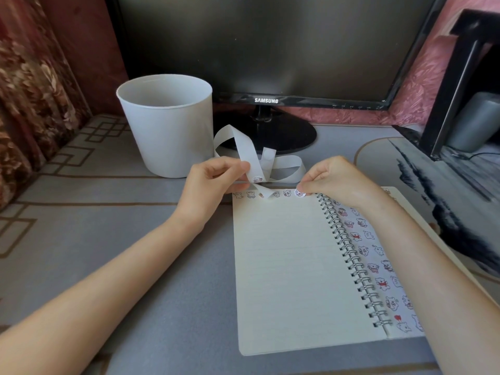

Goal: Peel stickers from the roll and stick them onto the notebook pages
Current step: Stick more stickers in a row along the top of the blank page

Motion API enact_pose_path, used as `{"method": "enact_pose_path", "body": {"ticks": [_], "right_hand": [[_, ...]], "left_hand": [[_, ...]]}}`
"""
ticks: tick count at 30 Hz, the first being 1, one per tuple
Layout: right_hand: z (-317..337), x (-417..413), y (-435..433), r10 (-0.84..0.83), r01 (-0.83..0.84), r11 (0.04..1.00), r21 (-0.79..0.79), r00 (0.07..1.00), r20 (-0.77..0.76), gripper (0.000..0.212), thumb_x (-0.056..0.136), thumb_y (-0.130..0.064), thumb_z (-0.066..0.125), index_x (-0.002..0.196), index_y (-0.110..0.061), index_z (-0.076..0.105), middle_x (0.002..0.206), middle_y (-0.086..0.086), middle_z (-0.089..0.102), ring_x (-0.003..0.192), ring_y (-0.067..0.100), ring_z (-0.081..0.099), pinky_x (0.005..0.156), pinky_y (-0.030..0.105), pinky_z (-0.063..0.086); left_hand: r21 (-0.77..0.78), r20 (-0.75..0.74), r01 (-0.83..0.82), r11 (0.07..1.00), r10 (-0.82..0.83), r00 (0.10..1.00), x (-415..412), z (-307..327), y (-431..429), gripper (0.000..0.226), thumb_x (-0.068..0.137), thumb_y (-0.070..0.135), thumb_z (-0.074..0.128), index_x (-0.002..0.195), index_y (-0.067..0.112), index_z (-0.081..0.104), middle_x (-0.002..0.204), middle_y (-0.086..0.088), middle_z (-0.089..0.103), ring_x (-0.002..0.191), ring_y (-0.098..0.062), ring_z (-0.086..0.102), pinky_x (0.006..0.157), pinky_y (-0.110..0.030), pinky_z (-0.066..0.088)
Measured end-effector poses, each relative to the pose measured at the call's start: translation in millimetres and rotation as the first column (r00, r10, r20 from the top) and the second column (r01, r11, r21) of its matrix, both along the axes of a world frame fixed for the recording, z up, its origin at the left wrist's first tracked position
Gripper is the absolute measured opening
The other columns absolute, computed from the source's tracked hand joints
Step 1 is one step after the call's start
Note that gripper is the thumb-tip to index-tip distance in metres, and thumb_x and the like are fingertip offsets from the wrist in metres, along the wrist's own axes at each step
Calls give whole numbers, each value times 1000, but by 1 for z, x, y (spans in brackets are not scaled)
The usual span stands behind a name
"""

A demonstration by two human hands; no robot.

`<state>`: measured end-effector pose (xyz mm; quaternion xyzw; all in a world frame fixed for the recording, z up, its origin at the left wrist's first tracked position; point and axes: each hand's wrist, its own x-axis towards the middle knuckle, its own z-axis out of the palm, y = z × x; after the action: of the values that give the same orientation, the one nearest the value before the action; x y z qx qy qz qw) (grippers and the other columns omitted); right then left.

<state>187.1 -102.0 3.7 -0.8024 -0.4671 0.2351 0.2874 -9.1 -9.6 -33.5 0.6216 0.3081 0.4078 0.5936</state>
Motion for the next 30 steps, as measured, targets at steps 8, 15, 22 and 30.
{"method": "enact_pose_path", "body": {"ticks": [8, 15, 22, 30], "right_hand": [[-1, -1, 1, -6, 6, 1000, 0, 1000, 29, 6, 75, -18, 76, 71, -15, 72, 78, 4, 74, 83, 25, 67, 82, 39, 53], [-4, -3, 2, -2, 1, 1000, 18, 998, 59, 7, 76, -18, 75, 71, -17, 70, 78, 2, 72, 73, 14, 62, 73, 28, 48], [-5, -5, 0, 5, -8, 1000, 25, 992, 125, 7, 77, -22, 74, 75, -17, 71, 74, -6, 68, 67, 6, 57, 58, 23, 40], [-8, -2, 0, 10, -16, 999, 32, 984, 176, 12, 76, -26, 76, 77, -18, 68, 69, -9, 64, 67, 7, 57, 58, 24, 39]], "left_hand": [[-4, 5, 6, 1000, -6, 1000, 0, 1, -1, 19, 90, 10, 61, 91, -8, 69, 103, -21, 66, 94, -22, 64, 83, -30, 57], [2, 0, 1, 1000, -1, 1000, 0, 1, -1, 19, 90, 10, 61, 91, -7, 69, 102, -21, 67, 94, -24, 64, 83, -29, 57], [7, -3, 7, 1000, -7, 1000, 0, 1, -1, 20, 90, 10, 60, 91, -8, 69, 103, -22, 67, 98, -28, 65, 84, -30, 57], [-2, 2, 15, 1000, -15, 1000, -1, 1, -1, 18, 90, 11, 61, 89, -4, 70, 101, -17, 69, 98, -27, 65, 85, -31, 56]]}}
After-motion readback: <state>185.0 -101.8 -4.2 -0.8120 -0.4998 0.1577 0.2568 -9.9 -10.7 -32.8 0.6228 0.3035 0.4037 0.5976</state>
